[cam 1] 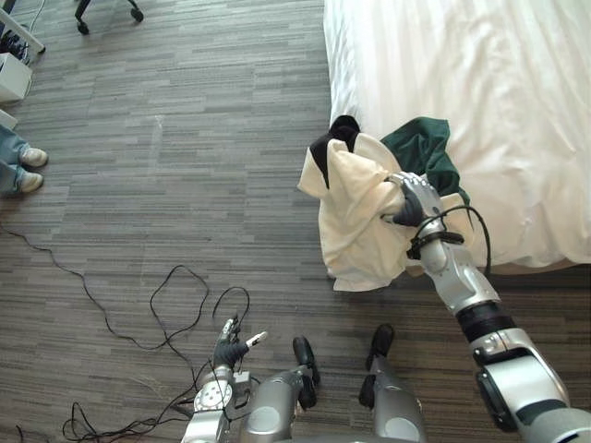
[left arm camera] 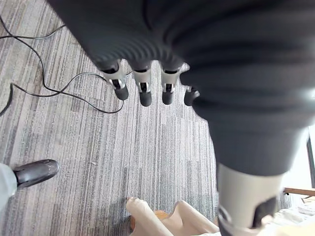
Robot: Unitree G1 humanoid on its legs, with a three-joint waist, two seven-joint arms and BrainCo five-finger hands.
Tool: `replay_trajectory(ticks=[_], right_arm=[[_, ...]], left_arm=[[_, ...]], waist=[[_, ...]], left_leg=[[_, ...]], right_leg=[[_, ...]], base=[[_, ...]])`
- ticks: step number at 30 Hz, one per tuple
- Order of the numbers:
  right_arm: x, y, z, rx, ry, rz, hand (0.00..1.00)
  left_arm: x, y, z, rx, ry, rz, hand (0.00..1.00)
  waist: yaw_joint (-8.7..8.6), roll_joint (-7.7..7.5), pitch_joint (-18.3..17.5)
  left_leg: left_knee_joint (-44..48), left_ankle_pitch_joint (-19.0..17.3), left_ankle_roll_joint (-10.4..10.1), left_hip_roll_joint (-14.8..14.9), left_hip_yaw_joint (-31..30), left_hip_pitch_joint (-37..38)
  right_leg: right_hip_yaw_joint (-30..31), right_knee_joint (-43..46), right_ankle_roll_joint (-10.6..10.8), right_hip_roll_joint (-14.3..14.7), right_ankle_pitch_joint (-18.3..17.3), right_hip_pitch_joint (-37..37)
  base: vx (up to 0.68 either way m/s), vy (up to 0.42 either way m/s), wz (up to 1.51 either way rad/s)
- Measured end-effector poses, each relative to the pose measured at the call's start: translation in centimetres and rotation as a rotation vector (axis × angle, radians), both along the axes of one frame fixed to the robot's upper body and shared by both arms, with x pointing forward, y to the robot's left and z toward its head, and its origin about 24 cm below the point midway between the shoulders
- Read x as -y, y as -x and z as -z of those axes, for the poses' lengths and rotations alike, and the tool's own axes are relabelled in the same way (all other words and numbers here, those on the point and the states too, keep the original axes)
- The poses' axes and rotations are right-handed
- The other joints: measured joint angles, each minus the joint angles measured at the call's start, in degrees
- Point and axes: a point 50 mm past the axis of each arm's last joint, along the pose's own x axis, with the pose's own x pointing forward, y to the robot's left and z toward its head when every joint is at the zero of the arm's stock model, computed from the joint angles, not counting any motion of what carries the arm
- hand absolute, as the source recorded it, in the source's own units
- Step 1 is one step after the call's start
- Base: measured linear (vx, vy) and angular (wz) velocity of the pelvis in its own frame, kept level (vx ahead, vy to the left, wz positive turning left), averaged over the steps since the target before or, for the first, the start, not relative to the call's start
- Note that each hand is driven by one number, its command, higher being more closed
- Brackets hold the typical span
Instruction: Tidy the bed and pick cloth on bed and put in laundry
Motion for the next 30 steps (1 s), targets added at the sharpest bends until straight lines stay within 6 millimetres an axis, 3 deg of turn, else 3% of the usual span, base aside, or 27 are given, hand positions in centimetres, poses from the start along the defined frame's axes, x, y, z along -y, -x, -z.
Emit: replay_trajectory(ticks=[4, 8, 10, 13, 18, 22, 26, 28, 30], right_arm=[[-0.8, 0.2, 1.1, -0.041, -0.096, 0.001, 1.0], [-1.3, 1.9, 3.7, -0.104, -0.341, 0.017, 1.0], [-1.7, 3.7, 6.6, -0.189, -0.503, 0.047, 1.0], [-2.4, 6.8, 11.0, -0.344, -0.653, 0.098, 1.0], [-2.3, 9.7, 14.2, -0.441, -0.901, 0.198, 1.0], [-1.4, 12.4, 16.4, -0.463, -1.209, 0.323, 1.0], [-1.0, 15.1, 18.7, -0.51, -1.345, 0.421, 1.0], [-0.9, 16.8, 20.2, -0.547, -1.387, 0.498, 1.0], [-0.8, 19.4, 21.8, -0.591, -1.443, 0.587, 1.0]], left_arm=[[0.1, -0.4, -0.2, 0.011, 0.0, 0.006, 0.0], [0.2, -0.6, -0.4, 0.023, 0.003, 0.008, 0.0], [0.0, -0.5, -0.5, 0.025, 0.0, 0.003, 0.0], [-0.1, -0.3, -0.5, 0.021, -0.002, 0.003, 0.0], [-0.7, 0.5, 0.0, -0.017, -0.005, -0.022, 0.0], [-1.6, 2.6, 1.3, -0.095, -0.009, -0.067, 0.0], [-2.2, 5.1, 3.5, -0.233, 0.005, -0.113, 0.0], [-2.5, 6.9, 4.8, -0.328, 0.015, -0.151, 0.0], [-2.7, 8.5, 5.8, -0.408, 0.034, -0.195, 0.0]], waist=[[0.13, -0.12, 0.1], [-0.07, -0.72, -0.18], [-1.15, -2.42, -1.17], [-1.23, -4.84, -2.77], [-1.33, -5.51, -5.15], [-1.36, -5.73, -7.6], [-1.69, -6.04, -7.91], [-2.76, -6.26, -8.2], [-3.2, -7.01, -9.05]], left_leg=[[-1.91, 0.84, 0.3, -0.08, -0.17, 1.8], [-3.61, 1.18, 0.51, -0.31, -1.03, 4.4], [-4.14, 1.17, 0.51, -0.36, -2.38, 5.94], [-4.91, 1.18, 0.49, -0.41, -2.94, 7.67], [-5.06, 1.16, 0.48, -0.85, -2.89, 10.66], [-5.57, 1.1, 0.37, -0.81, -2.37, 13.16], [-5.91, 0.91, 0.17, -0.76, -2.54, 14.9], [-6.88, 0.84, 0.31, -0.62, -3.87, 15.56], [-6.93, 0.76, 0.35, -0.34, -6.97, 14.29]], right_leg=[[-0.28, -0.05, 0.02, 0.28, -0.04, 1.18], [-1.16, -0.31, 0.72, 0.43, -0.64, 3.62], [-2.51, -0.67, 0.83, 0.51, -1.27, 5.94], [-3.37, -1.44, 0.94, 0.72, -1.41, 8.21], [-3.39, -1.42, 1.01, 0.17, -1.46, 11.34], [-3.13, -0.45, 1.41, 0.08, -1.74, 12.9], [-2.74, 3.56, 1.91, -0.47, -3.94, 12.67], [-1.05, 7.02, 2.05, -0.32, -5.83, 12.32], [9.45, 11.75, 1.67, 0.22, -8.25, 9.88]], base=[[-0.03, -0.002, 0.02], [0.03, 0.009, 0.1], [0.1, 0.008, 0.29], [0.11, 0.013, 0.18], [0.05, 0.019, 0.05], [-0.01, -0.003, -0.04], [-0.09, -0.007, -0.02], [-0.13, -0.014, 0.2], [-0.11, 0.014, 0.49]])
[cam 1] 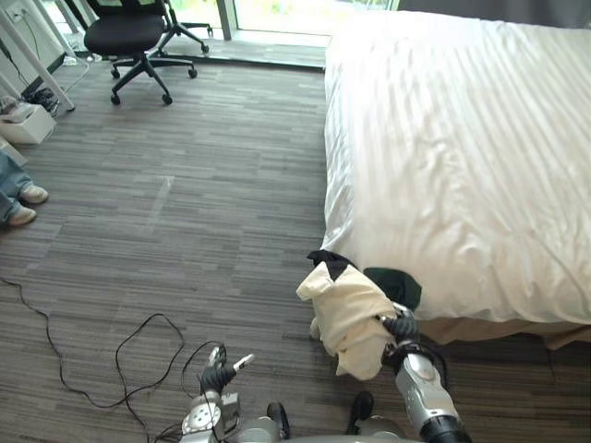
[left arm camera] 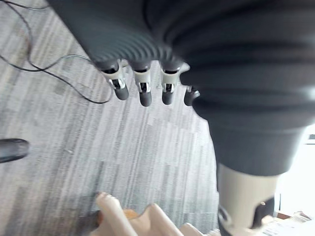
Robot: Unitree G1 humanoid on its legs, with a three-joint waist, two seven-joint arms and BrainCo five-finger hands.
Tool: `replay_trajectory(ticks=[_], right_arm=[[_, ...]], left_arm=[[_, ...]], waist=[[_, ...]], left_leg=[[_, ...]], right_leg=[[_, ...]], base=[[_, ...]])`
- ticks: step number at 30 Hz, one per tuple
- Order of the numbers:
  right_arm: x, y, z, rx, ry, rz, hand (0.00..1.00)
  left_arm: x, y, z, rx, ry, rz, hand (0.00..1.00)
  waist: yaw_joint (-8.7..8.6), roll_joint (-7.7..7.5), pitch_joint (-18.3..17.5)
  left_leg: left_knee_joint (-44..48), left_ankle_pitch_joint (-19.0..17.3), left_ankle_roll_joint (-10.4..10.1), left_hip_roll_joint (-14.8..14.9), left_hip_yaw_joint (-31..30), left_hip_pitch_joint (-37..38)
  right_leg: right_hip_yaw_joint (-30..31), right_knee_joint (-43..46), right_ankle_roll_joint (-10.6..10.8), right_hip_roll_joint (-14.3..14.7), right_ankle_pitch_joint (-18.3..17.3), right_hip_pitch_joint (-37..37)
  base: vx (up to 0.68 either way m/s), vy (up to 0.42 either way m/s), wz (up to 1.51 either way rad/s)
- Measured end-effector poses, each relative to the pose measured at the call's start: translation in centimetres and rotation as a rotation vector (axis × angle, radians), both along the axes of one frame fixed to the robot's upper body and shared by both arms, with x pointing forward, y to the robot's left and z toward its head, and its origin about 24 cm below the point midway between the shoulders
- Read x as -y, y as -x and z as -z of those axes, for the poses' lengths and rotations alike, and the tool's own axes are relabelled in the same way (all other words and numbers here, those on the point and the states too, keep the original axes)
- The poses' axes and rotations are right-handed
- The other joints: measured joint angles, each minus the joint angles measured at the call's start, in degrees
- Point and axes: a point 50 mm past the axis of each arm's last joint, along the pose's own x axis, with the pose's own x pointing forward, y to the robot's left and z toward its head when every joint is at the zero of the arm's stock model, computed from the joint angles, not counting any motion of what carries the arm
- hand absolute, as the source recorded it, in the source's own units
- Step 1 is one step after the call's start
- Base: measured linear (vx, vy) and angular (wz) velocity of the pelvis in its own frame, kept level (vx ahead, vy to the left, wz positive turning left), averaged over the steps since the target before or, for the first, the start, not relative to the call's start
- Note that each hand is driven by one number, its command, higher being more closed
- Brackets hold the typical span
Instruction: Tidy the bed and pick cloth on bed and put in laundry
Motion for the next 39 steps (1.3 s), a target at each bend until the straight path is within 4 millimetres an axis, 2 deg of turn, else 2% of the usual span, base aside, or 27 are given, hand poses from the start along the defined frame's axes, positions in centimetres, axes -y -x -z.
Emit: replay_trajectory(ticks=[1, 2, 4, 6, 8, 9, 13, 14, 15, 16, 18, 20, 21, 22, 23, 24, 25, 26, 27, 29, 30, 31, 33, 34, 35, 37, 39], right_arm=[[0.1, 0.8, 0.5, -0.024, -0.019, 0.021, 1.0], [0.0, 2.1, 1.3, -0.072, -0.039, 0.042, 1.0], [-0.2, 3.2, 2.1, -0.126, -0.063, 0.061, 1.0], [0.0, 3.4, 2.3, -0.136, -0.053, 0.067, 1.0], [0.6, 3.6, 2.3, -0.14, -0.032, 0.068, 1.0], [1.0, 3.7, 2.4, -0.144, -0.016, 0.061, 1.0], [1.7, 3.6, 2.2, -0.152, 0.049, 0.021, 1.0], [2.0, 3.5, 2.1, -0.15, 0.068, 0.011, 1.0], [2.3, 3.4, 2.0, -0.149, 0.083, 0.007, 1.0], [2.8, 2.8, 1.8, -0.139, 0.104, -0.002, 1.0], [3.6, 1.7, 1.3, -0.113, 0.131, -0.008, 1.0], [3.8, 0.8, 0.8, -0.089, 0.151, -0.022, 1.0], [4.0, 0.4, 0.6, -0.079, 0.165, -0.031, 1.0], [3.9, -0.2, 0.3, -0.057, 0.166, -0.029, 1.0], [3.8, -0.6, 0.1, -0.044, 0.164, -0.032, 1.0], [3.7, -1.0, -0.1, -0.029, 0.168, -0.04, 1.0], [4.0, -1.1, -0.1, -0.031, 0.171, -0.033, 1.0], [3.9, -1.2, -0.2, -0.03, 0.17, -0.037, 1.0], [4.0, -1.3, -0.2, -0.026, 0.172, -0.038, 1.0], [4.0, -0.4, 0.4, -0.068, 0.16, -0.022, 1.0], [3.9, 0.2, 0.9, -0.093, 0.144, -0.005, 1.0], [3.7, 1.0, 1.3, -0.12, 0.126, 0.014, 1.0], [2.8, 1.9, 1.9, -0.153, 0.094, 0.018, 1.0], [2.4, 2.4, 2.1, -0.162, 0.08, 0.021, 1.0], [2.3, 2.6, 2.2, -0.167, 0.077, 0.024, 1.0], [2.4, 3.3, 2.3, -0.176, 0.066, 0.047, 1.0], [2.7, 4.1, 2.6, -0.194, 0.054, 0.076, 1.0]], left_arm=[[-0.2, 0.2, 0.1, -0.006, -0.003, -0.014, 0.0], [-0.7, 0.6, 0.2, -0.021, -0.011, -0.046, 0.0], [-1.7, 1.2, 0.2, -0.038, -0.025, -0.095, 0.0], [-1.8, 1.6, 0.4, -0.056, -0.019, -0.122, 0.0], [-1.1, 1.5, 0.6, -0.054, 0.0, -0.134, 0.0], [-0.9, 1.6, 0.7, -0.057, 0.008, -0.141, 0.0], [0.2, 1.5, 0.7, -0.027, 0.059, -0.205, 0.0], [0.4, 1.4, 0.6, -0.016, 0.07, -0.216, 0.0], [0.4, 1.2, 0.6, -0.009, 0.074, -0.22, 0.0], [0.2, 0.7, 0.3, 0.016, 0.075, -0.227, 0.0], [0.0, 0.7, 0.2, 0.026, 0.074, -0.24, 0.0], [-0.4, 0.8, 0.1, 0.034, 0.066, -0.245, 0.0], [-0.4, 0.9, -0.1, 0.045, 0.064, -0.243, 0.0], [-0.6, 0.7, -0.2, 0.054, 0.056, -0.239, 0.0], [-0.7, 0.5, -0.3, 0.06, 0.054, -0.237, 0.0], [-0.6, 0.2, -0.3, 0.066, 0.061, -0.245, 0.0], [-0.1, 0.0, -0.2, 0.066, 0.079, -0.237, 0.0], [0.1, -0.1, -0.2, 0.067, 0.086, -0.237, 0.0], [0.6, -0.1, -0.1, 0.064, 0.102, -0.244, 0.0], [0.7, -0.1, -0.1, 0.072, 0.119, -0.239, 0.0], [0.6, 0.1, -0.1, 0.07, 0.124, -0.247, 0.0], [0.7, 0.2, 0.0, 0.066, 0.126, -0.245, 0.0], [0.4, 0.2, -0.1, 0.068, 0.12, -0.243, 0.0], [0.6, 0.3, -0.1, 0.064, 0.122, -0.245, 0.0], [0.6, 0.2, -0.1, 0.066, 0.12, -0.241, 0.0], [0.9, -0.8, -0.3, 0.09, 0.12, -0.211, 0.0], [1.6, -1.6, -0.5, 0.101, 0.122, -0.174, 0.0]], waist=[[-0.25, -0.16, -0.14], [-0.79, -1.41, -0.96], [-0.87, -3.26, -2.16], [-1.38, -2.4, -2.43], [-1.12, -0.6, -2.05], [-0.89, 0.73, -1.97], [0.51, 3.28, -1.74], [0.5, 3.32, -1.64], [0.33, 3.22, -1.62], [0.28, 2.54, -1.0], [0.36, 3.12, 0.0], [0.47, 3.01, 0.68], [0.32, 3.5, 1.25], [0.4, 3.23, 1.45], [0.19, 2.58, 1.49], [-1.43, 1.61, 1.34], [-1.06, 2.48, 0.88], [-0.94, 1.83, 0.83], [-1.44, 2.48, 0.43], [-0.87, 2.99, 0.08], [-0.79, 3.11, 0.06], [-0.9, 3.11, 0.06], [-0.79, 3.75, 0.09], [-0.91, 4.15, 0.0], [-1.17, 4.26, -0.05], [-1.89, 4.5, -0.11], [-2.53, 4.82, 0.16]], left_leg=[[0.35, 0.13, 0.09, -0.06, -1.12, -0.72], [0.19, 0.72, 0.12, -0.53, -2.95, -1.49], [-0.82, 2.42, -0.84, -1.51, -4.7, -2.6], [-2.56, 4.55, -1.48, -1.16, -6.99, -2.65], [-2.57, 5.37, -1.83, -0.36, -8.86, -3.29], [-2.58, 5.59, -2.13, -0.01, -9.75, -3.73], [-2.54, 7.79, -1.33, -0.3, -15.3, -8.94], [-2.48, 7.26, -0.31, -0.23, -13.11, -10.56], [-1.31, 6.06, 1.77, 0.57, -6.64, -12.16], [2.52, 3.85, 5.1, 2.38, 5.87, -14.08], [10.09, 3.6, 6.54, 6.44, 20.43, -14.7], [13.62, 2.28, 7.38, 5.28, 25.02, -15.21], [15.27, 0.74, 9.65, 5.16, 26.07, -14.94], [15.1, 0.91, 10.16, 3.81, 24.5, -15.27], [14.94, 1.15, 10.67, 2.45, 24.73, -15.5], [14.47, -2.81, 13.37, 1.42, 29.88, -15.35], [16.4, -8.42, 10.01, 2.39, 37.48, -14.45], [17.43, -10.28, 9.87, 3.09, 41.64, -13.06], [18.21, -10.76, 10.45, 2.74, 43.83, -12.65], [15.52, -10.53, 11.22, -0.57, 36.88, -12.49], [15.61, -10.6, 11.31, -1.21, 33.3, -12.03], [15.77, -11.12, 11.42, -1.67, 28.67, -11.11], [15.1, -11.08, 11.26, -1.57, 22.46, -8.72], [13.92, -10.8, 10.81, -1.52, 18.25, -6.41], [13.09, -10.42, 10.32, -1.51, 15.97, -5.35], [12.51, -10.05, 9.74, -1.54, 7.22, -3.38], [13.5, -9.99, 9.63, -1.5, 0.11, -2.43]], right_leg=[[3.87, 0.81, 0.22, 0.32, -1.06, -0.49], [10.16, 1.34, 0.7, 0.79, -3.32, -0.83], [13.25, 1.04, 1.58, 0.33, -6.53, -0.94], [10.2, 0.99, 1.64, 0.77, -7.68, -0.82], [8.46, -0.5, 1.53, 1.42, -7.46, 0.32], [7.22, -1.73, 1.32, 1.69, -7.05, 1.09], [-0.4, -4.39, 1.55, 1.37, -5.81, 1.66], [-3.8, -4.61, 1.44, 0.29, -5.76, 1.81], [-7.44, -4.64, 1.44, -0.7, -5.77, 2.1], [-11.96, -4.37, 1.79, -2.57, -6.05, 3.04], [-17.89, -2.95, 2.82, -3.62, -6.96, 5.89], [-24.13, -0.36, 2.71, -5.37, -7.31, 9.8], [-27.72, 4.46, 2.44, -6.34, -8.9, 10.5], [-28.02, 2.77, 2.28, -5.15, -12.88, 11.33], [-28.94, -0.37, 1.83, -4.25, -13.12, 11.86], [-33.12, -2.88, 3.6, -3.7, -10.12, 14.76], [-40.1, -3.02, 4.5, -3.31, -10.07, 17.03], [-42.65, -3.23, 4.95, -3.58, -9.63, 17.69], [-47.06, -1.69, 4.92, -3.31, -9.45, 19.15], [-51.56, 5.61, 4.43, -5.87, -9.07, 20.12], [-51.4, 13.04, 4.39, -8.58, -8.65, 20.2], [-49.48, 22.19, 4.43, -11.05, -10.57, 19.63], [-44.64, 33.38, 0.52, -13.02, -12.96, 16.17], [-38.83, 37.83, -4.97, -12.31, -14.48, 12.31], [-33.96, 38.79, -6.06, -11.02, -15.46, 9.63], [-15.17, 37.12, -3.23, -4.24, -17.64, -0.48], [-9.49, 33.26, -2.17, -1.88, -18.32, -4.49]], base=[[-0.07, -0.036, 0.82], [-0.04, -0.098, 0.75], [-0.05, -0.151, 0.68], [-0.05, -0.157, 0.67], [-0.01, -0.091, 0.5], [-0.03, -0.059, 0.36], [-0.01, -0.033, 0.81], [0.05, 0.039, 1.7], [0.07, 0.072, 1.99], [0.13, 0.115, 1.91], [0.19, 0.175, 2.05], [0.15, 0.184, 2.08], [0.13, 0.187, 2.09], [0.1, 0.135, 2.11], [0.06, 0.114, 2.4], [0.02, 0.162, 2.36], [0.06, 0.189, 2.18], [0.21, 0.244, 1.96], [0.23, 0.144, 1.56], [0.23, 0.165, 1.79], [0.29, 0.136, 2.01], [0.35, 0.069, 2.09], [0.38, 0.003, 1.83], [0.32, -0.042, 1.4], [0.38, -0.074, 1.82], [0.38, -0.16, 2.05], [0.31, -0.207, 2.18]])
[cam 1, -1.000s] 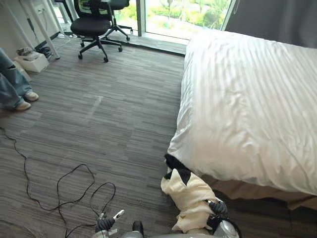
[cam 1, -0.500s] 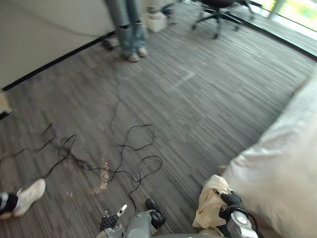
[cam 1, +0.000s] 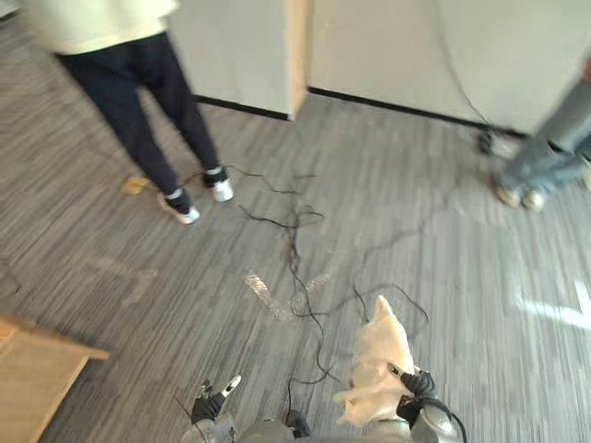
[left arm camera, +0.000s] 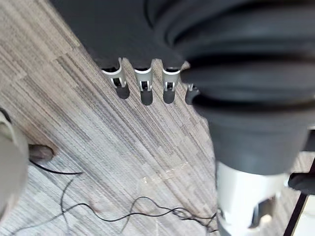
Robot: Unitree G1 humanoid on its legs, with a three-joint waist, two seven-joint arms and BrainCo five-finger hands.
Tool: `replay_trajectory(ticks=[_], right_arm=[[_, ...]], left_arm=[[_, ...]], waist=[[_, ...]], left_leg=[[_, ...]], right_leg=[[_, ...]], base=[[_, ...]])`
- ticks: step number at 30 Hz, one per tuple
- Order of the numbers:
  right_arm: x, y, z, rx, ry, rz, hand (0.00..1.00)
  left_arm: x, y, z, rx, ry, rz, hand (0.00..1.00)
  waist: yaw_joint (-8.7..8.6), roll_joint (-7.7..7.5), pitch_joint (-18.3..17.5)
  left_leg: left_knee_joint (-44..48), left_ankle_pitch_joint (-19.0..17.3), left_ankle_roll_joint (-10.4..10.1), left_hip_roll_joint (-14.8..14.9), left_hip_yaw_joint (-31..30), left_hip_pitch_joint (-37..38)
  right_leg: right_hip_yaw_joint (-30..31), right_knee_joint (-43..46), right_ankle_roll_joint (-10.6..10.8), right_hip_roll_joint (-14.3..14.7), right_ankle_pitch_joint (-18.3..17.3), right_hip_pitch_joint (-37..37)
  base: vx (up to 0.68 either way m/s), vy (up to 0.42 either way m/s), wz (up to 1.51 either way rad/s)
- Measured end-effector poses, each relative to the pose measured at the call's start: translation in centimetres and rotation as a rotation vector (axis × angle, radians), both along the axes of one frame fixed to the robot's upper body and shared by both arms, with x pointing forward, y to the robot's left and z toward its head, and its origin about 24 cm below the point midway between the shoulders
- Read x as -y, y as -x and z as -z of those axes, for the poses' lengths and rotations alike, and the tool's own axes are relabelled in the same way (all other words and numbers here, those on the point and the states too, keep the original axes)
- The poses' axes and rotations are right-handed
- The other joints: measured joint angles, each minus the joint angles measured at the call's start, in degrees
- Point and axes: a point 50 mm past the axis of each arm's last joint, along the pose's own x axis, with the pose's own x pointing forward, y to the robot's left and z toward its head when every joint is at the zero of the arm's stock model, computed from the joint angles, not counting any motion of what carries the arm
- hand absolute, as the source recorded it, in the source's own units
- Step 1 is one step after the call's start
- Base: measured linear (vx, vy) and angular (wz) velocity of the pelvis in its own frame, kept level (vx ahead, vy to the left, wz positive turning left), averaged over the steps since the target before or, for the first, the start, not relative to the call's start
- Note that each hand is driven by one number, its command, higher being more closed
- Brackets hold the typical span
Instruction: Tidy the bed and pick cloth on bed and put in laundry
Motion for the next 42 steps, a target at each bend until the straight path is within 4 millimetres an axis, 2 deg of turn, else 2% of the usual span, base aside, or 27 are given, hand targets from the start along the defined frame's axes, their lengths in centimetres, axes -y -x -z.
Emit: replay_trajectory(ticks=[2, 3, 4, 5, 6, 7, 8, 9, 11, 13, 14, 21, 24, 25, 28, 30, 32, 33, 34, 35, 36, 37, 38, 39, 40, 41, 42], right_arm=[[0.1, 0.0, 0.0, 0.007, -0.005, 0.014, 1.0], [0.1, 0.0, 0.0, 0.009, -0.012, 0.018, 1.0], [-0.1, 0.1, 0.1, 0.006, -0.023, 0.027, 1.0], [-0.3, 0.2, 0.2, 0.002, -0.037, 0.034, 1.0], [-1.2, 0.2, 0.4, -0.001, -0.068, 0.036, 1.0], [-1.3, 0.2, 0.5, -0.003, -0.077, 0.029, 1.0], [-1.1, 0.2, 0.5, 0.001, -0.074, 0.03, 1.0], [-0.9, 0.1, 0.4, 0.006, -0.071, 0.023, 1.0], [-0.3, 0.1, 0.4, 0.004, -0.059, 0.016, 1.0], [0.1, 0.7, 0.6, -0.015, -0.056, 0.028, 1.0], [-1.6, 0.8, 1.1, -0.048, -0.09, -0.024, 1.0], [-1.6, 1.1, 1.2, -0.055, -0.083, -0.029, 1.0], [-1.4, 1.0, 1.1, -0.057, -0.059, -0.046, 1.0], [-1.4, 1.0, 1.1, -0.055, -0.055, -0.044, 1.0], [-1.1, 1.4, 1.0, -0.057, -0.031, -0.046, 1.0], [-1.1, 1.5, 0.6, -0.044, -0.002, -0.082, 1.0], [-0.1, 1.7, 0.0, -0.02, 0.061, -0.145, 1.0], [0.0, 1.8, -0.1, -0.018, 0.072, -0.156, 1.0], [0.1, 1.8, -0.1, -0.015, 0.08, -0.158, 1.0], [0.2, 1.5, -0.3, -0.004, 0.091, -0.147, 1.0], [0.4, 1.2, -0.5, 0.006, 0.101, -0.149, 1.0], [1.2, 0.4, -0.9, 0.023, 0.128, -0.154, 1.0], [1.5, 0.2, -1.0, 0.03, 0.139, -0.158, 1.0], [1.7, -0.5, -1.4, 0.048, 0.149, -0.167, 1.0], [1.3, -1.2, -1.5, 0.064, 0.148, -0.187, 1.0], [1.1, -1.5, -1.7, 0.074, 0.147, -0.198, 1.0], [0.6, -2.0, -1.9, 0.094, 0.147, -0.223, 1.0]], left_arm=[[0.4, -0.7, -0.1, 0.01, -0.002, 0.025, 0.0], [0.6, -1.1, -0.1, 0.013, -0.003, 0.038, 0.0], [0.5, -1.3, -0.1, 0.006, -0.015, 0.064, 0.0], [0.2, -1.2, -0.1, 0.0, -0.031, 0.083, 0.0], [-0.7, -0.8, -0.1, -0.013, -0.057, 0.092, 0.0], [-0.6, -0.3, 0.2, -0.032, -0.053, 0.082, 0.0], [-0.5, 0.1, 0.3, -0.04, -0.048, 0.08, 0.0], [-0.2, 0.7, 0.5, -0.056, -0.041, 0.078, 0.0], [0.6, 1.7, 1.0, -0.086, -0.011, 0.064, 0.0], [0.7, 1.7, 1.0, -0.084, -0.001, 0.049, 0.0], [-0.7, 2.1, 1.1, -0.114, -0.044, 0.094, 0.0], [-0.5, 1.9, 1.1, -0.111, -0.047, 0.109, 0.0], [-0.3, 1.8, 1.1, -0.112, -0.051, 0.136, 0.0], [0.0, 1.6, 1.0, -0.108, -0.055, 0.154, 0.0], [0.5, 0.2, 0.5, -0.06, -0.068, 0.201, 0.0], [0.9, -1.0, -0.2, 0.009, -0.08, 0.201, 0.0], [1.5, -1.7, -0.8, 0.07, -0.054, 0.168, 0.0], [1.2, -1.6, -0.8, 0.068, -0.058, 0.161, 0.0], [1.3, -1.5, -0.7, 0.061, -0.055, 0.166, 0.0], [1.5, -2.0, -1.0, 0.08, -0.053, 0.167, 0.0], [1.6, -2.3, -1.1, 0.096, -0.05, 0.168, 0.0], [1.9, -2.7, -1.4, 0.121, -0.046, 0.168, 0.0], [2.1, -2.8, -1.4, 0.124, -0.043, 0.167, 0.0], [2.1, -2.6, -1.4, 0.126, -0.043, 0.162, 0.0], [2.0, -2.1, -1.3, 0.113, -0.043, 0.154, 0.0], [1.9, -1.9, -1.2, 0.109, -0.044, 0.152, 0.0], [1.9, -1.8, -1.2, 0.108, -0.043, 0.15, 0.0]], waist=[[-0.36, 0.06, 0.17], [-0.42, -0.22, 0.24], [-0.36, -1.06, 0.26], [-0.08, -2.31, 0.2], [0.91, -6.07, 0.39], [1.54, -4.1, 0.0], [1.58, -3.63, -0.27], [1.56, -2.17, -0.67], [1.28, -0.45, -0.8], [1.28, -0.33, -0.72], [2.76, -3.42, -2.07], [2.55, -3.68, -1.79], [1.68, -3.57, -1.71], [1.18, -3.51, -1.66], [1.19, -3.49, -1.64], [1.14, -2.52, -1.06], [1.43, 0.04, 0.29], [1.57, -0.03, 0.32], [1.4, -0.73, 0.47], [1.67, -3.28, 0.97], [1.94, -3.49, 1.66], [2.6, -2.44, 2.73], [2.87, -1.58, 2.82], [3.16, 0.18, 2.92], [3.4, 0.97, 2.67], [3.65, 1.18, 2.59], [4.88, 1.87, 2.48]], left_leg=[[-0.12, 0.68, -1.23, 0.09, -6.87, 0.75], [-0.25, 1.08, -2.37, 0.1, -10.78, 1.0], [-0.86, 1.01, -4.96, -0.29, -12.34, 1.82], [-1.56, 0.89, -5.46, -1.06, -12.53, 2.56], [-2.78, 0.6, -6.58, -3.12, -14.19, 4.36], [-3.3, 0.66, -7.67, -1.25, -15.17, 4.67], [-3.54, 0.6, -8.2, -0.45, -15.29, 4.56], [-3.95, 0.49, -9.07, 0.85, -15.25, 4.17], [-4.2, 0.58, -9.71, 2.58, -15.68, 3.63], [-3.65, 0.41, -10.58, 3.68, -16.79, 3.67], [-7.55, 3.8, -11.37, 1.21, -12.27, 3.61], [-7.8, 3.81, -11.4, 1.32, -11.55, 4.08], [-8.1, 3.86, -11.49, 1.47, -10.67, 5.02], [-8.1, 3.88, -11.52, 1.58, -10.56, 5.25], [-7.81, 3.95, -11.69, 2.07, -10.39, 5.37], [-4.0, 1.47, -14.28, 3.54, -11.13, 3.51], [2.74, -3.12, -14.67, 7.9, -10.96, 3.12], [5.11, -3.22, -15.72, 8.14, -10.62, 2.76], [11.91, -1.07, -16.89, 8.22, -6.83, -1.1], [18.0, 2.37, -16.92, 7.49, -2.9, -5.62], [19.3, 1.9, -16.45, 7.14, -1.34, -7.09], [18.95, 0.87, -15.04, 7.51, 2.41, -9.26], [18.19, 0.77, -14.67, 8.02, 4.74, -9.93], [15.12, 0.95, -14.33, 8.4, 10.04, -10.76], [10.5, 1.62, -13.32, 8.22, 13.96, -11.11], [8.33, 1.96, -12.8, 8.0, 15.11, -11.39], [4.31, 4.09, -9.33, 8.13, 16.11, -11.72]], right_leg=[[5.81, -6.05, 0.09, 2.34, 0.07, -3.52], [11.72, -12.12, 0.88, 4.31, 0.6, -4.73], [16.84, -19.07, 2.78, 5.19, 4.15, -4.66], [18.77, -22.1, 2.71, 4.8, 8.77, -4.62], [20.07, -22.33, 3.36, 2.23, 13.34, -5.17], [19.18, -21.83, 3.5, 3.02, 13.23, -4.91], [18.4, -23.34, 3.41, 3.63, 13.21, -4.41], [17.05, -27.27, 2.06, 4.68, 13.0, -2.87], [15.38, -31.29, 1.4, 6.2, 14.6, -0.91], [13.17, -33.84, 0.85, 6.82, 15.23, 1.62], [6.08, -47.69, 1.52, 4.47, 23.47, 8.69], [6.71, -47.67, 1.53, 4.62, 23.47, 8.65], [7.58, -47.64, 1.52, 4.67, 23.47, 8.97], [7.63, -47.64, 1.52, 4.69, 23.47, 9.18], [7.66, -47.64, 1.34, 5.37, 23.34, 9.45], [6.87, -47.42, 1.29, 6.42, 21.21, 10.1], [6.28, -39.67, 0.88, 8.58, 14.93, 9.73], [6.27, -39.04, 0.46, 8.68, 14.03, 9.87], [5.49, -40.34, 0.47, 7.95, 13.95, 10.85], [4.7, -40.89, 0.51, 5.28, 13.96, 10.95], [4.63, -41.0, 0.49, 4.31, 13.95, 10.94], [4.52, -41.54, 0.49, 3.53, 13.95, 10.86], [4.41, -41.96, 0.51, 3.53, 13.96, 10.87], [4.06, -42.9, 0.8, 3.57, 14.13, 11.21], [3.64, -43.71, 1.26, 3.64, 14.11, 11.63], [3.39, -43.98, 1.4, 3.91, 14.04, 11.85], [2.9, -44.42, 1.84, 5.25, 13.75, 12.6]], base=[[0.23, -0.211, 2.12], [0.2, -0.234, 2.08], [0.19, -0.233, 1.96], [0.19, -0.267, 1.5], [0.12, -0.271, 0.9], [0.11, -0.273, 0.61], [0.11, -0.249, 0.16], [0.11, -0.182, 0.0], [0.11, -0.133, 0.19], [0.09, -0.074, 0.35], [0.02, -0.01, 0.15], [0.0, 0.0, -0.04], [-0.01, -0.008, -0.13], [-0.02, -0.026, -0.06], [-0.03, -0.052, 0.02], [-0.03, -0.112, 0.17], [0.02, -0.144, 0.13], [0.04, -0.083, 0.24], [0.02, -0.09, 0.42], [0.01, -0.098, 0.44], [0.01, -0.091, 0.29], [0.02, -0.032, 0.09], [0.06, 0.005, 0.06], [0.12, 0.04, 0.03], [0.15, 0.048, 0.06], [0.17, 0.047, 0.06], [0.19, 0.065, 0.03]])
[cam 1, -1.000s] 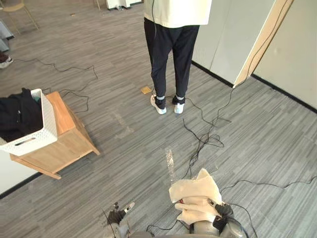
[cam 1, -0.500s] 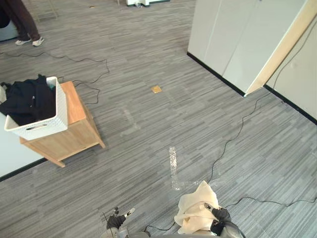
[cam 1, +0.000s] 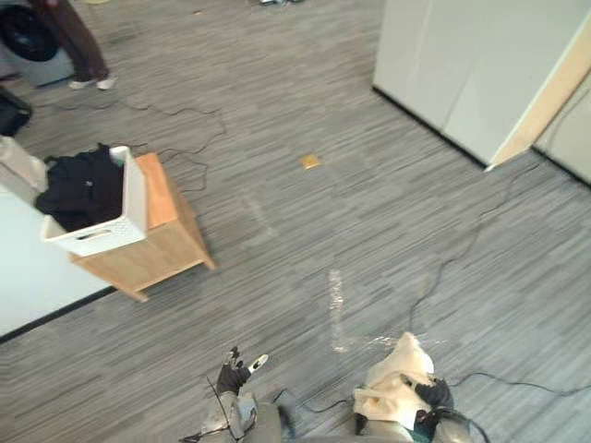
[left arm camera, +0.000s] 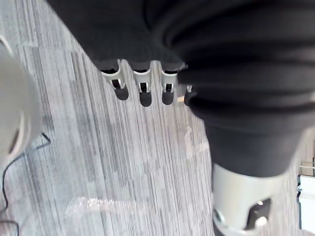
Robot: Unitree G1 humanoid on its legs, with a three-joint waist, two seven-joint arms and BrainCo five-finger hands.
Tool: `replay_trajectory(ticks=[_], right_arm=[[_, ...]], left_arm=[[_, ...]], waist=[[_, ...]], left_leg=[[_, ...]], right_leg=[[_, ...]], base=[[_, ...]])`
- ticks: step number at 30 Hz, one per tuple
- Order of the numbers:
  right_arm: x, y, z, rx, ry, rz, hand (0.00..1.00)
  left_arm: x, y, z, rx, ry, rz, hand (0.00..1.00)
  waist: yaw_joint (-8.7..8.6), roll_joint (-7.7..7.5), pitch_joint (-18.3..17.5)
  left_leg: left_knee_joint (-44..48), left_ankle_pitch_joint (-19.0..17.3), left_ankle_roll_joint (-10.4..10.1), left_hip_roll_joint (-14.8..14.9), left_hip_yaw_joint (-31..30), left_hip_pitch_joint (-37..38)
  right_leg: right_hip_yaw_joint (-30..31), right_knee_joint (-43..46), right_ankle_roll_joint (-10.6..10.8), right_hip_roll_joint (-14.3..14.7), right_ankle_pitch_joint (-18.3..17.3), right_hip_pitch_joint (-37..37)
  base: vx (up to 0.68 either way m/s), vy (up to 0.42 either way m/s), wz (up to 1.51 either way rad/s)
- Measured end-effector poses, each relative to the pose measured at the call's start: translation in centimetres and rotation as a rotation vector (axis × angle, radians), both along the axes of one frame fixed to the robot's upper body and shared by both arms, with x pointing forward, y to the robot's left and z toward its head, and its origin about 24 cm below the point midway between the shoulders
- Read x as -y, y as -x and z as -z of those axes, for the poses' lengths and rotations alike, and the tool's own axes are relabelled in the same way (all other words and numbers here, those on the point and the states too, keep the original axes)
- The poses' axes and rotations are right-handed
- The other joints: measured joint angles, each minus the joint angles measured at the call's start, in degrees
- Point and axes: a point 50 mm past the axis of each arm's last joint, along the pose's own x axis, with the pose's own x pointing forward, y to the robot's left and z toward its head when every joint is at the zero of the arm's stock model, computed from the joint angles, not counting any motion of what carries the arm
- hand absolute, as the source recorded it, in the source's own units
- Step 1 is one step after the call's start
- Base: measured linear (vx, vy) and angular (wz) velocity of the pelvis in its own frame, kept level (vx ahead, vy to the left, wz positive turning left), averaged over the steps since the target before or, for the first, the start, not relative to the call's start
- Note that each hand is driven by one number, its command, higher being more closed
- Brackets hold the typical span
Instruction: Tidy the bed and pick cloth on bed and put in laundry
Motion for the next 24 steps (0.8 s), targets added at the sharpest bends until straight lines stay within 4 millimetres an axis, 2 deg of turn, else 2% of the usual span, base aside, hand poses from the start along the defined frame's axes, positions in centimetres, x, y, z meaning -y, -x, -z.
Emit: replay_trajectory(ticks=[1, 2, 3, 4, 5, 6, 7, 8, 9, 10, 11, 12, 13, 14, 15, 16, 17, 18, 19, 20, 21, 22, 23, 24], right_arm=[[-0.6, -0.5, -0.1, 0.012, -0.01, -0.015, 1.0], [-1.1, -0.6, -0.2, 0.019, -0.02, -0.023, 1.0], [-1.8, -0.7, -0.3, 0.029, -0.034, -0.038, 1.0], [-2.3, -0.8, -0.3, 0.037, -0.048, -0.038, 1.0], [-2.3, -0.9, -0.4, 0.041, -0.045, -0.036, 1.0], [-2.2, -0.5, -0.3, 0.033, -0.039, -0.037, 1.0], [-2.2, -0.1, -0.3, 0.025, -0.026, -0.052, 1.0], [-2.5, -0.2, -0.6, 0.047, -0.026, -0.064, 1.0], [-2.9, -0.4, -0.9, 0.062, -0.033, -0.078, 1.0], [-3.5, -0.8, -1.3, 0.09, -0.042, -0.104, 1.0], [-3.7, -1.4, -2.2, 0.137, -0.043, -0.121, 1.0], [-3.7, -1.7, -2.6, 0.161, -0.039, -0.13, 1.0], [-3.8, -2.3, -3.4, 0.212, -0.03, -0.143, 1.0], [-3.8, -2.6, -4.0, 0.245, -0.024, -0.149, 1.0], [-3.8, -3.0, -4.3, 0.266, -0.023, -0.156, 1.0], [-3.8, -3.0, -4.3, 0.269, -0.022, -0.158, 1.0], [-3.8, -3.2, -4.5, 0.279, -0.023, -0.164, 1.0], [-3.9, -3.2, -4.5, 0.28, -0.024, -0.166, 1.0], [-4.1, -3.3, -4.5, 0.282, -0.027, -0.175, 1.0], [-4.5, -3.2, -4.5, 0.28, -0.035, -0.191, 1.0], [-4.5, -3.0, -4.3, 0.27, -0.035, -0.197, 1.0], [-4.5, -3.0, -4.2, 0.262, -0.032, -0.202, 1.0], [-4.3, -3.1, -4.2, 0.263, -0.027, -0.205, 1.0], [-4.3, -3.2, -4.3, 0.268, -0.025, -0.208, 1.0]], left_arm=[[-0.3, 0.0, 0.0, 0.0, -0.006, -0.006, 0.0], [-0.5, 0.0, -0.1, 0.005, -0.011, -0.008, 0.0], [-0.9, -0.5, -0.3, 0.02, -0.02, -0.008, 0.0], [-1.2, -0.8, -0.5, 0.031, -0.018, -0.034, 0.0], [-1.0, -0.9, -0.5, 0.032, -0.008, -0.043, 0.0], [-1.0, -0.9, -0.5, 0.032, -0.002, -0.047, 0.0], [-0.9, -0.7, -0.4, 0.026, 0.002, -0.048, 0.0], [-0.9, -0.5, -0.3, 0.018, 0.0, -0.051, 0.0], [-1.2, -0.4, -0.2, 0.011, -0.01, -0.051, 0.0], [-1.6, 0.0, -0.1, -0.009, -0.025, -0.058, 0.0], [-1.5, 0.2, 0.0, -0.018, -0.028, -0.051, 0.0], [-1.4, 0.3, 0.1, -0.02, -0.027, -0.046, 0.0], [-1.1, 0.5, 0.2, -0.029, -0.026, -0.026, 0.0], [-0.9, 0.6, 0.2, -0.031, -0.025, -0.016, 0.0], [-0.8, 0.5, 0.3, -0.034, -0.025, -0.008, 0.0], [-0.7, 0.4, 0.3, -0.035, -0.024, -0.003, 0.0], [-0.5, 0.3, 0.3, -0.035, -0.036, 0.024, 0.0], [-0.5, 0.3, 0.3, -0.036, -0.041, 0.036, 0.0], [-0.6, 0.4, 0.4, -0.049, -0.057, 0.054, 0.0], [-0.9, 1.0, 0.8, -0.082, -0.076, 0.066, 0.0], [-1.2, 1.4, 1.1, -0.105, -0.084, 0.068, 0.0], [-0.8, 1.9, 1.5, -0.135, -0.077, 0.072, 0.0], [-0.4, 1.9, 1.6, -0.14, -0.067, 0.069, 0.0], [0.0, 1.8, 1.6, -0.135, -0.061, 0.072, 0.0]], waist=[[1.44, -1.18, -0.46], [1.62, -2.47, -0.7], [1.57, -4.68, -1.39], [2.02, -5.99, -1.4], [2.32, -6.06, -1.42], [2.43, -6.26, -1.42], [2.41, -6.72, -1.54], [2.16, -6.84, -1.56], [1.97, -7.1, -1.47], [0.99, -7.02, -1.38], [0.79, -6.55, -1.16], [0.54, -6.22, -1.07], [-0.59, -5.58, -0.8], [-1.48, -5.57, -0.8], [-2.28, -5.18, -0.56], [-2.41, -5.0, -0.45], [-2.7, -4.51, -0.18], [-2.87, -4.3, -0.06], [-3.2, -4.44, -0.14], [-3.47, -5.45, -0.31], [-3.46, -5.68, -0.48], [-3.31, -3.04, -0.6], [-3.25, -1.55, -1.03], [-3.6, -0.69, -1.14]], left_leg=[[-0.57, 1.33, 2.48, -0.68, -0.24, 0.34], [-0.76, 1.13, 2.74, -1.56, -0.39, 0.04], [-0.21, -0.02, 3.43, -2.99, -2.05, -0.68], [0.96, -1.27, 4.1, -4.24, -3.71, -0.58], [1.53, -1.93, 4.26, -4.83, -4.65, 0.01], [1.85, -2.56, 4.36, -6.19, -6.16, 1.7], [1.14, -3.29, 4.81, -8.04, -8.12, 4.5], [-0.88, -4.5, 5.17, -9.24, -11.1, 7.79], [-1.63, -4.64, 5.31, -9.66, -12.71, 9.17], [-3.33, -4.7, 5.39, -9.58, -16.03, 11.9], [-5.15, -4.69, 5.38, -9.05, -18.61, 14.74], [-5.74, -4.69, 5.38, -8.67, -19.68, 15.76], [-6.33, -4.84, 5.13, -7.73, -22.31, 17.02], [-6.6, -4.82, 5.08, -6.91, -23.86, 17.49], [-6.6, -4.81, 5.06, -5.38, -24.39, 18.33], [-6.6, -4.74, 4.73, -4.49, -24.34, 18.89], [-6.79, -4.94, 1.16, -2.08, -24.24, 20.5], [-7.07, -5.3, -0.14, -1.17, -24.2, 21.23], [-8.15, -6.07, -2.67, 0.01, -24.27, 23.1], [-9.27, -7.02, -6.03, 0.29, -24.1, 25.66], [-9.65, -7.71, -7.18, 0.85, -24.11, 27.62], [-9.58, -7.11, -8.85, 3.76, -23.49, 29.74], [-9.09, -5.67, -10.45, 5.1, -23.15, 29.57], [-5.75, -2.25, -11.19, 6.19, -23.28, 27.9]], right_leg=[[-0.28, -0.25, 1.02, 0.06, -0.69, 0.61], [-0.99, -0.3, 1.4, -0.54, -0.94, 0.73], [-3.35, 0.35, 2.74, -2.11, -1.85, 0.83], [-4.9, 4.18, 5.35, -3.8, -3.9, 0.88], [-4.71, 8.9, 6.92, -4.82, -4.97, 0.31], [-4.65, 17.91, 9.38, -7.29, -6.07, -0.74], [-2.92, 31.86, 10.19, -10.63, -6.07, -3.58], [0.9, 45.76, 10.45, -12.61, -1.66, -8.28], [2.55, 51.78, 10.44, -12.93, -1.66, -10.26], [3.13, 59.5, 7.83, -12.58, -3.18, -13.22], [2.47, 62.59, 4.45, -11.61, -5.13, -15.67], [1.79, 62.31, 2.96, -11.23, -6.05, -16.93], [0.56, 59.58, 1.37, -10.11, -7.52, -19.39], [-0.1, 55.73, 1.37, -9.15, -8.7, -21.4], [-0.02, 47.93, 1.04, -7.21, -9.06, -23.19], [0.18, 42.92, 0.89, -6.24, -8.94, -23.96], [0.3, 30.23, 0.64, -4.88, -6.15, -25.32], [0.56, 25.2, 0.59, -4.59, -3.97, -25.77], [1.85, 14.69, 1.38, -4.52, 1.99, -26.39], [3.95, 8.58, 0.96, -5.1, 5.17, -26.68], [4.73, 10.08, 0.43, -4.59, 10.78, -26.79], [5.35, 16.45, -1.55, -2.88, 14.11, -28.48], [4.99, 19.71, -1.93, -1.78, 11.3, -29.78], [4.58, 24.58, -3.13, -1.37, 7.18, -31.41]], base=[[0.22, 0.064, 0.15], [0.29, 0.079, 0.51], [0.36, 0.104, 0.81], [0.46, 0.133, 0.87], [0.41, 0.142, 0.9], [0.44, 0.158, 1.21], [0.46, 0.159, 1.53], [0.45, 0.129, 1.42], [0.54, 0.03, 1.39], [0.54, -0.032, 1.31], [0.54, -0.069, 1.23], [0.44, -0.113, 1.12], [0.34, -0.129, 1.04], [0.43, -0.204, 1.27], [0.35, -0.192, 0.97], [0.54, -0.336, 1.0], [0.47, -0.306, 0.72], [0.6, -0.411, 0.8], [0.57, -0.405, 0.62], [0.58, -0.428, 0.52], [0.6, -0.449, 0.21], [0.46, -0.354, -0.09], [0.55, -0.44, -0.19], [0.52, -0.484, -0.06]])
